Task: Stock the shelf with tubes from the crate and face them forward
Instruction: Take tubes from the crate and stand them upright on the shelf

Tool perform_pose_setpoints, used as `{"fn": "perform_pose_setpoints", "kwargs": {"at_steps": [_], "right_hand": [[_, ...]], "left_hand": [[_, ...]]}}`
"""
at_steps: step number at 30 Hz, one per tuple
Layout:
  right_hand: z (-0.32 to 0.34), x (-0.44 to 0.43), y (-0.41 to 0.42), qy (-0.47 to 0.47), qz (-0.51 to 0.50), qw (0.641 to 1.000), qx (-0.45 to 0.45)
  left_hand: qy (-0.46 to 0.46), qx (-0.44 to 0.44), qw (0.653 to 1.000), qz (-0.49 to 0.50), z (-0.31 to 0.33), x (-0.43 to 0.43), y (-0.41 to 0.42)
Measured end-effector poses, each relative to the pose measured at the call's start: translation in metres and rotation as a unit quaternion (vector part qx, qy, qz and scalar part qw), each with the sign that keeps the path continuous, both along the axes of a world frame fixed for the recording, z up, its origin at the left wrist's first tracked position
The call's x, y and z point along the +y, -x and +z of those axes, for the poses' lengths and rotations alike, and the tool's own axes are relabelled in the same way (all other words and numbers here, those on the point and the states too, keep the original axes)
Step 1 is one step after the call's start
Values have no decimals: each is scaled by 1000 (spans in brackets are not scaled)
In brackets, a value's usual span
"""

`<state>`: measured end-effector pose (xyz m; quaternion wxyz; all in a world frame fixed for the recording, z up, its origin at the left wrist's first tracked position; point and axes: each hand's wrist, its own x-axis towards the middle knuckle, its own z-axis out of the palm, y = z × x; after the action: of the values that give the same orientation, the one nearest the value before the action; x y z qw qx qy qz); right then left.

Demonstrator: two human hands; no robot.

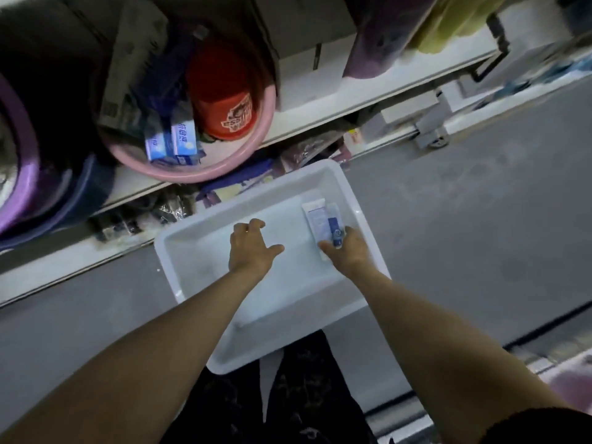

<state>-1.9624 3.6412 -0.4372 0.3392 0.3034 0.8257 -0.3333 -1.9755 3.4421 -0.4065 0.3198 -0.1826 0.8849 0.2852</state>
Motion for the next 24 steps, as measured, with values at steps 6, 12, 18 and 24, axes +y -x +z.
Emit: {"fn": "perform_pose_setpoints", "kwargs": {"at_steps": [6, 12, 18, 24], "right_hand": [[-23, -7, 4, -17, 93, 994, -50], [-44, -9, -3, 54, 0, 995, -85], [-61, -12, -5, 156, -177, 957, -165], [-70, -29, -10, 254, -333, 880, -225]], "left_hand": [[3, -34, 998, 49, -25, 13, 0], [0, -72, 993, 95, -45, 18, 2], [-31, -101, 985, 138, -74, 26, 13], [-64, -99, 983, 142, -93, 38, 26]]}}
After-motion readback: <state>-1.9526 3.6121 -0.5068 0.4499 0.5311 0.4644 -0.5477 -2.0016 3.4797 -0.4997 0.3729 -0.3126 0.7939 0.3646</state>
